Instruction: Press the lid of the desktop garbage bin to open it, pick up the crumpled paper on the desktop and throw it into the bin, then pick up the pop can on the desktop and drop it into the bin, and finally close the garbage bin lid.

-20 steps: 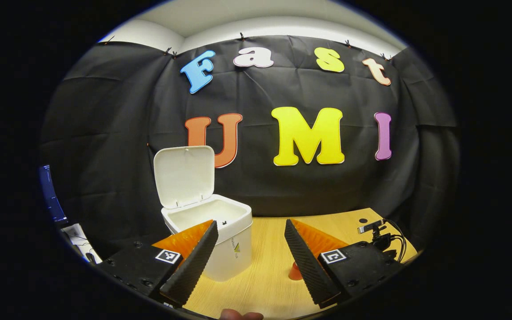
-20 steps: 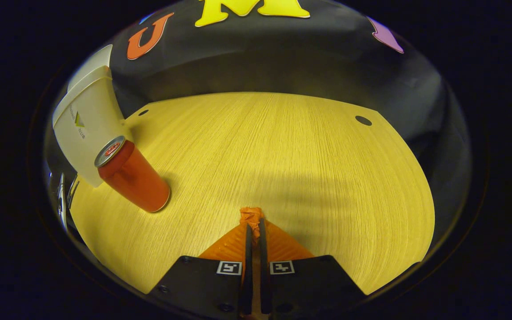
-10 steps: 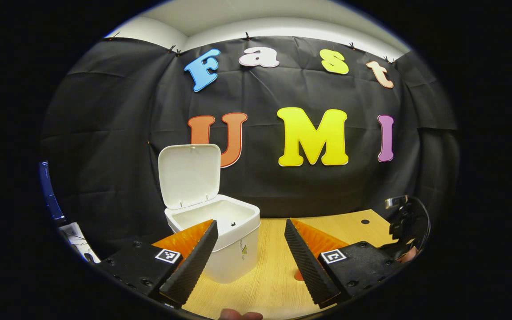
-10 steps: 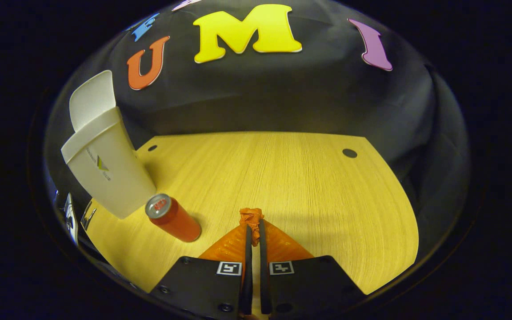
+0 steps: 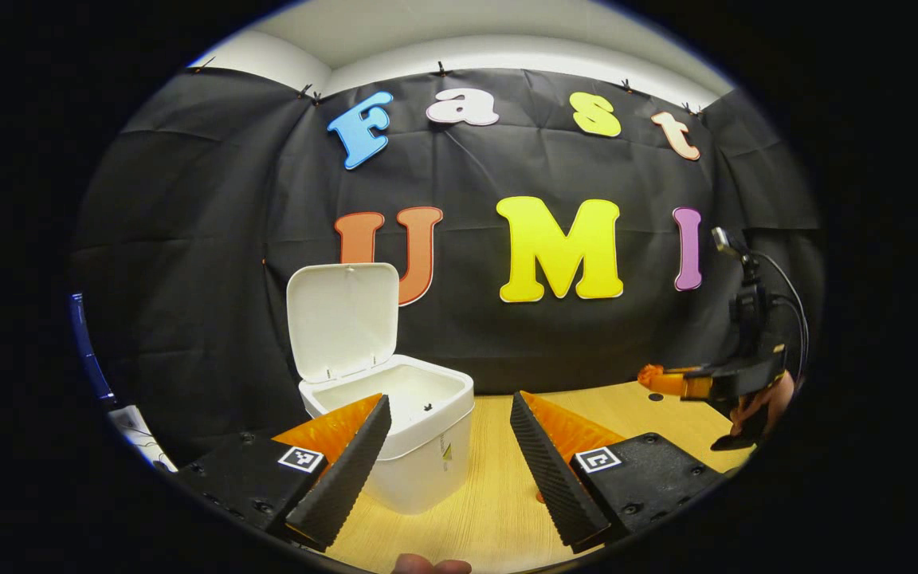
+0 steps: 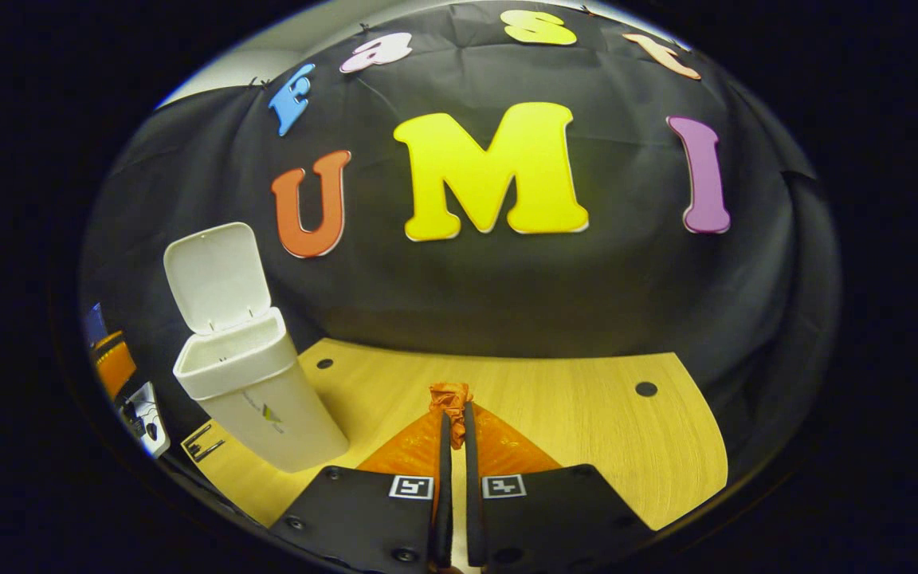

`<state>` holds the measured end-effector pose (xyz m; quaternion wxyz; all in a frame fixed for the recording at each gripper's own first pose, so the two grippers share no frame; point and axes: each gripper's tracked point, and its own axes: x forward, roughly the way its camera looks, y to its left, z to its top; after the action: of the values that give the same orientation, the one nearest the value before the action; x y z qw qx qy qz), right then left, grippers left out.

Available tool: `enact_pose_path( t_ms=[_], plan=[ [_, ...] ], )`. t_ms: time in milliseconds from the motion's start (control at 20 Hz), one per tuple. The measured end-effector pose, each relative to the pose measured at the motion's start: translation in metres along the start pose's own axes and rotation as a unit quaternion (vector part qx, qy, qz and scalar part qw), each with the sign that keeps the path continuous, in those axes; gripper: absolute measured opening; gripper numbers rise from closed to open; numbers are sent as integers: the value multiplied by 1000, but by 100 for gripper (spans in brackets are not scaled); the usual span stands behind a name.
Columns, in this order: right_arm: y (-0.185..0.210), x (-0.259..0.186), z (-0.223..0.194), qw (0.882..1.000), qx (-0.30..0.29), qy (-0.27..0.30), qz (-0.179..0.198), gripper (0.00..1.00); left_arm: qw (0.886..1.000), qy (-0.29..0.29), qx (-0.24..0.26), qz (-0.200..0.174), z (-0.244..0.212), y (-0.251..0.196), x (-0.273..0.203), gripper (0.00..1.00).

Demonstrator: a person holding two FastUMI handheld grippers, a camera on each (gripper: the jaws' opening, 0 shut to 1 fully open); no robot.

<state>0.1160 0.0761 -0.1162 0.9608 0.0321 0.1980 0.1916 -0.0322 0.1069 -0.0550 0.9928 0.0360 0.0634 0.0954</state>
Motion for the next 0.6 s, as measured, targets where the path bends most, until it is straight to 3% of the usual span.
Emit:
enact_pose_path(
  t_ms=[350, 600],
  plan=[
    [118, 15, 65, 994, -32, -51, 96, 7, 1000, -2, -8, 12, -2, 23, -8, 99],
    [197, 41, 66, 984, -60, -43, 159, 7, 1000, -5, -16, 19, 3, 36, -13, 99]
  ],
)
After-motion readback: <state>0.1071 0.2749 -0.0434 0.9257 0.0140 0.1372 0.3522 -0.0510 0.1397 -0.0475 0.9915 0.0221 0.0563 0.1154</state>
